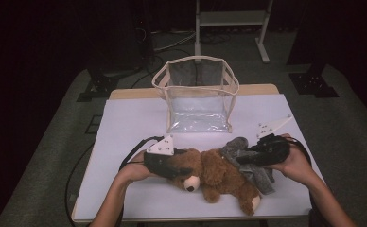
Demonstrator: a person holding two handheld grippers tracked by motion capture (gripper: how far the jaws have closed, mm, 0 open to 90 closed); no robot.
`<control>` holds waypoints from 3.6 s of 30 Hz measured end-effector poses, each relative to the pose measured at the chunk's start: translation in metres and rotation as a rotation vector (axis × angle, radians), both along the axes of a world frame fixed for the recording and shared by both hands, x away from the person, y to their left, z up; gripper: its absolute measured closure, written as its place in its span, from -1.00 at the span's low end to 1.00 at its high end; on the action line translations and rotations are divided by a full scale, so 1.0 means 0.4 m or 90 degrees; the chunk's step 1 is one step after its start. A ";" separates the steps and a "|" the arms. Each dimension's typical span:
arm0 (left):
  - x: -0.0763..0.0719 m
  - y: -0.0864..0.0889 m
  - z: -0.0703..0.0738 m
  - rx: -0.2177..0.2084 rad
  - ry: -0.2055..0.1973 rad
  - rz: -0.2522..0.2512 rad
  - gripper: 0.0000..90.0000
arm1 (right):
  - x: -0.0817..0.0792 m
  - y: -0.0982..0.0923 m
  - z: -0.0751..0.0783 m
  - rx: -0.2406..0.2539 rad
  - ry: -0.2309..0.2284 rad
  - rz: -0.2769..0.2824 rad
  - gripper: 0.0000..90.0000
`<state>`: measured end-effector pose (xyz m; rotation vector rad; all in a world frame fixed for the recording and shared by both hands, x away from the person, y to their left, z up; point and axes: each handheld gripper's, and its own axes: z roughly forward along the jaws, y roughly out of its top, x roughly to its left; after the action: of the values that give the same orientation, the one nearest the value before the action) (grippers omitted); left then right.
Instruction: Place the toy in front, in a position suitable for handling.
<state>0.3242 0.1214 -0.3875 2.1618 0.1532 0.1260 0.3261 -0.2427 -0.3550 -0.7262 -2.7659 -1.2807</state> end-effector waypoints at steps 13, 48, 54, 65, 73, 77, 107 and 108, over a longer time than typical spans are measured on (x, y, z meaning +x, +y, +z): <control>-0.006 -0.004 0.002 0.006 -0.017 -0.006 -0.12 | -0.024 -0.098 -0.021 0.036 0.009 -0.050 0.52; -0.012 0.003 0.001 0.005 -0.029 -0.013 -0.17 | -0.037 -0.130 -0.031 0.073 -0.024 -0.058 0.51; -0.012 0.000 0.002 0.008 -0.030 -0.011 -0.18 | -0.041 -0.078 -0.013 0.076 -0.034 -0.019 0.51; -0.012 -0.003 0.001 0.011 -0.031 -0.009 -0.18 | -0.021 0.124 0.021 0.019 -0.066 0.085 0.52; -0.017 -0.004 0.002 0.015 -0.037 -0.012 -0.18 | -0.041 0.157 0.020 -0.013 -0.071 0.120 0.51; -0.017 -0.003 0.002 0.015 -0.037 -0.011 -0.18 | -0.039 0.079 0.017 0.007 -0.062 0.070 0.51; -0.019 -0.024 0.010 0.009 0.000 -0.008 -0.72 | -0.043 0.072 -0.048 0.076 -0.007 0.063 0.53; -0.017 -0.028 0.006 0.014 0.007 -0.008 -0.76 | -0.051 0.073 -0.048 0.076 -0.009 0.066 0.53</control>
<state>0.3174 0.1100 -0.3850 2.1860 0.1449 0.1085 0.3057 -0.2137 -0.3742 -0.5599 -2.6703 -1.4188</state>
